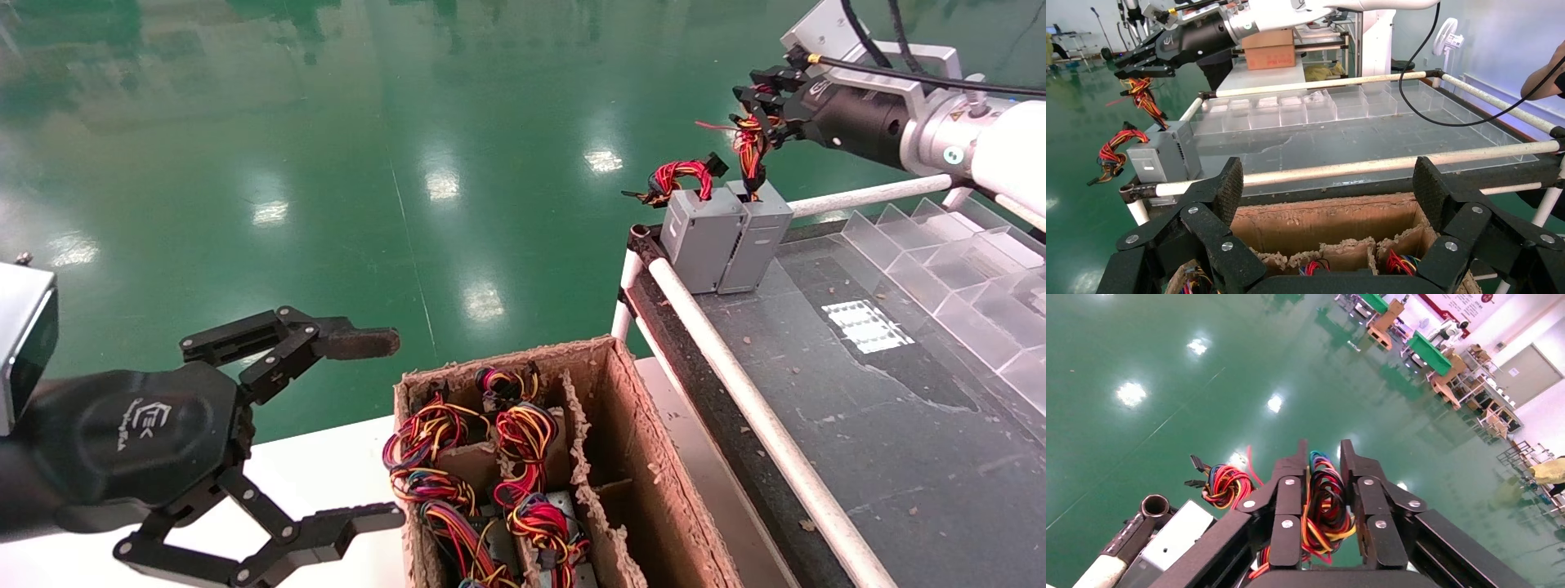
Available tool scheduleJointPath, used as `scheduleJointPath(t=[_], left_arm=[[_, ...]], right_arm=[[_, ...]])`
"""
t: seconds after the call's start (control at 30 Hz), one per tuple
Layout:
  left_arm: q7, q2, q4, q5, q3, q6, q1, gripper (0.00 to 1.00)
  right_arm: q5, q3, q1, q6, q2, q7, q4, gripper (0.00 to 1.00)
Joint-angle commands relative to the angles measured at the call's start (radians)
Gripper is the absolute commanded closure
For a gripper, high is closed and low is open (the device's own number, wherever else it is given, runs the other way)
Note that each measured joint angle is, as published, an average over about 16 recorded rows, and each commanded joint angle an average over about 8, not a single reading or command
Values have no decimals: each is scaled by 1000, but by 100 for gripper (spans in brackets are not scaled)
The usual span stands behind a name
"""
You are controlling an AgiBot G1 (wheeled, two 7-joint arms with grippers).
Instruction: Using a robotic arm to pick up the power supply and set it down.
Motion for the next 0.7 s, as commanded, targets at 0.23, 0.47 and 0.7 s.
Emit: scheduleJointPath(t=[0.23, 0.47, 0.7], left_arm=[[0, 0, 0, 0, 0, 0, 0, 0], [0, 0, 0, 0, 0, 0, 0, 0], [0, 0, 0, 0, 0, 0, 0, 0]], right_arm=[[-1, -1, 0, -6, 9, -8, 0, 0], [4, 3, -4, -12, 19, -13, -1, 0], [12, 8, -5, 0, 28, -35, 9, 0]])
